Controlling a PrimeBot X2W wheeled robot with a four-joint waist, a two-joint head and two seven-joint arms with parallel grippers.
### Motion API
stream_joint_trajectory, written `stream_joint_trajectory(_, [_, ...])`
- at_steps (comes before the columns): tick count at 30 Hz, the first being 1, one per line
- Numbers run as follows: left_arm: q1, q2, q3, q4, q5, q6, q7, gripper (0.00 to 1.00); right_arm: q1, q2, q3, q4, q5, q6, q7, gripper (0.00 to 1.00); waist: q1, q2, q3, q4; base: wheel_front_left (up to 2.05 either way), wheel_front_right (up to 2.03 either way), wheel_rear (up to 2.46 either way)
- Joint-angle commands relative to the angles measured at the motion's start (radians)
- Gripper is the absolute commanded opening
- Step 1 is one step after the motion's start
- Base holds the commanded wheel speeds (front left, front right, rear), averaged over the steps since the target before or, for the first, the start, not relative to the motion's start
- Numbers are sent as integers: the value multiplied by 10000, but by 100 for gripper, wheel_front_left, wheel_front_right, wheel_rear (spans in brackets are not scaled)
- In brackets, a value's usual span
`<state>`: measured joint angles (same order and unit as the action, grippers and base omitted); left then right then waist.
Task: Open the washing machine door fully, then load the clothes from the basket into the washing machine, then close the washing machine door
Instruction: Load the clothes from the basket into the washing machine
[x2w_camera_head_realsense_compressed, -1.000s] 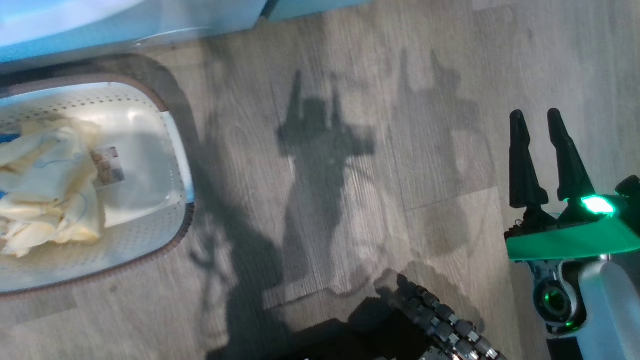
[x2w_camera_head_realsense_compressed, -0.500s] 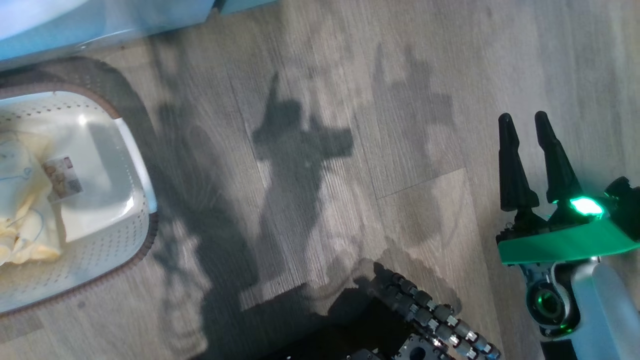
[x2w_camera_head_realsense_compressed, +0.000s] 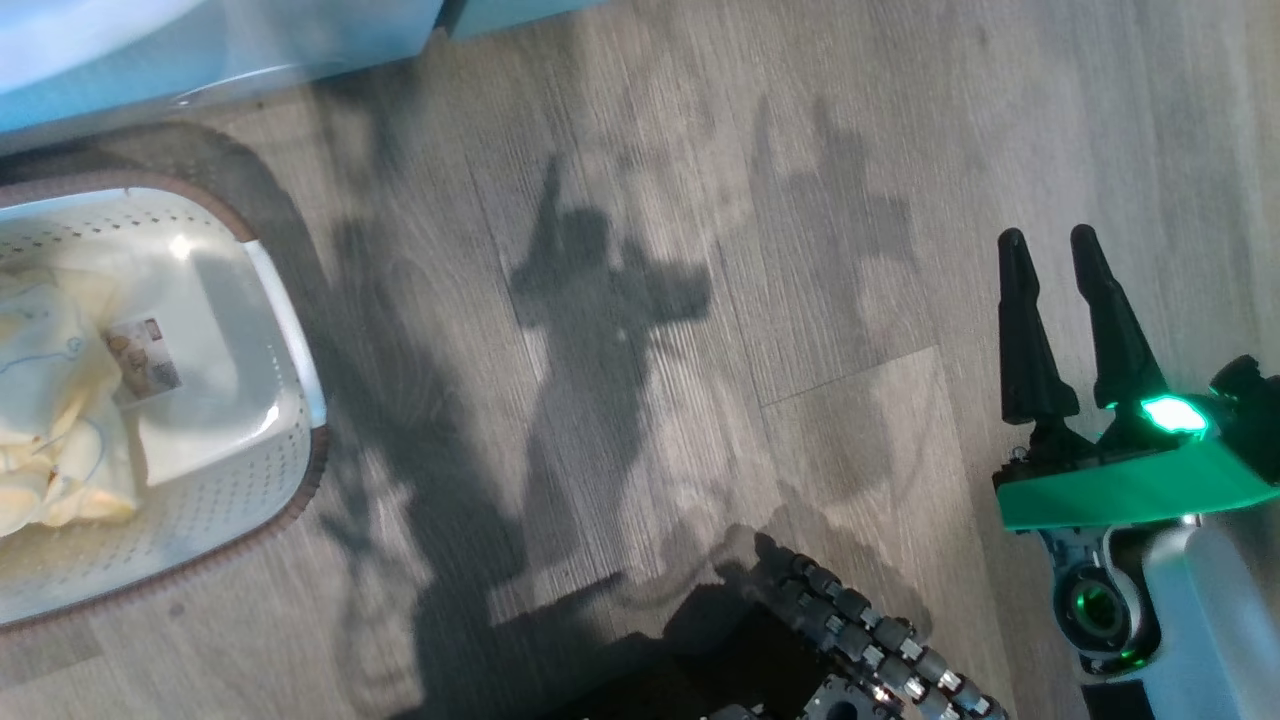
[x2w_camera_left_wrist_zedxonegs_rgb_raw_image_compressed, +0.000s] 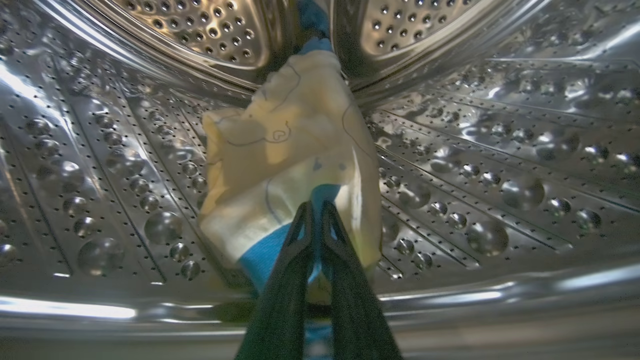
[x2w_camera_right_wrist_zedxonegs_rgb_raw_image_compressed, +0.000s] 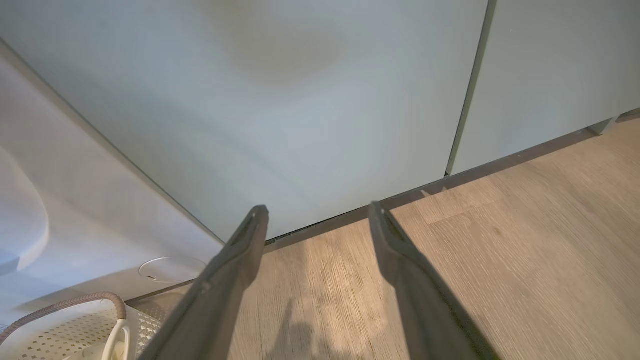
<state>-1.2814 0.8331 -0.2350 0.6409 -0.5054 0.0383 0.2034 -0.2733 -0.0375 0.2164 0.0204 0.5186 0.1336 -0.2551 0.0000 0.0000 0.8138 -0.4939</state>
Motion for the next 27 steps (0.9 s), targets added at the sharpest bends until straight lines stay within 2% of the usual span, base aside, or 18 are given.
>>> stream_joint_trajectory(1, [-237, 409, 168, -156, -75, -74, 67, 69, 273, -127, 67, -232, -37, -29, -67, 100, 0, 0, -45, 64, 0, 0, 0])
stream_joint_trajectory(2, [-260, 358, 163, -114, -124, -107, 74, 100, 260, -127, 61, -234, -39, -29, -67, 100, 0, 0, -57, 94, 0, 0, 0])
stream_joint_trajectory(10, [-35, 22, 37, -335, -270, -163, -189, 100, 179, -127, -99, -216, -162, -29, -67, 100, 0, 0, -260, 460, 0, 0, 0])
stream_joint_trajectory(17, [939, -387, 78, -1113, -505, 65, -807, 100, 218, -127, -434, -210, -478, -29, -67, 100, 0, 0, -655, 945, 0, 0, 0])
stream_joint_trajectory(23, [2461, -749, 251, -2457, -718, 566, -1568, 100, 322, -127, -788, -233, -949, -29, -67, 100, 0, 0, -1134, 1491, 0, 0, 0])
stream_joint_trajectory(27, [3858, -884, 343, -3761, -639, 1221, -2019, 100, 450, -127, -1106, -278, -1265, -29, -67, 100, 0, 0, -1495, 1955, 0, 0, 0])
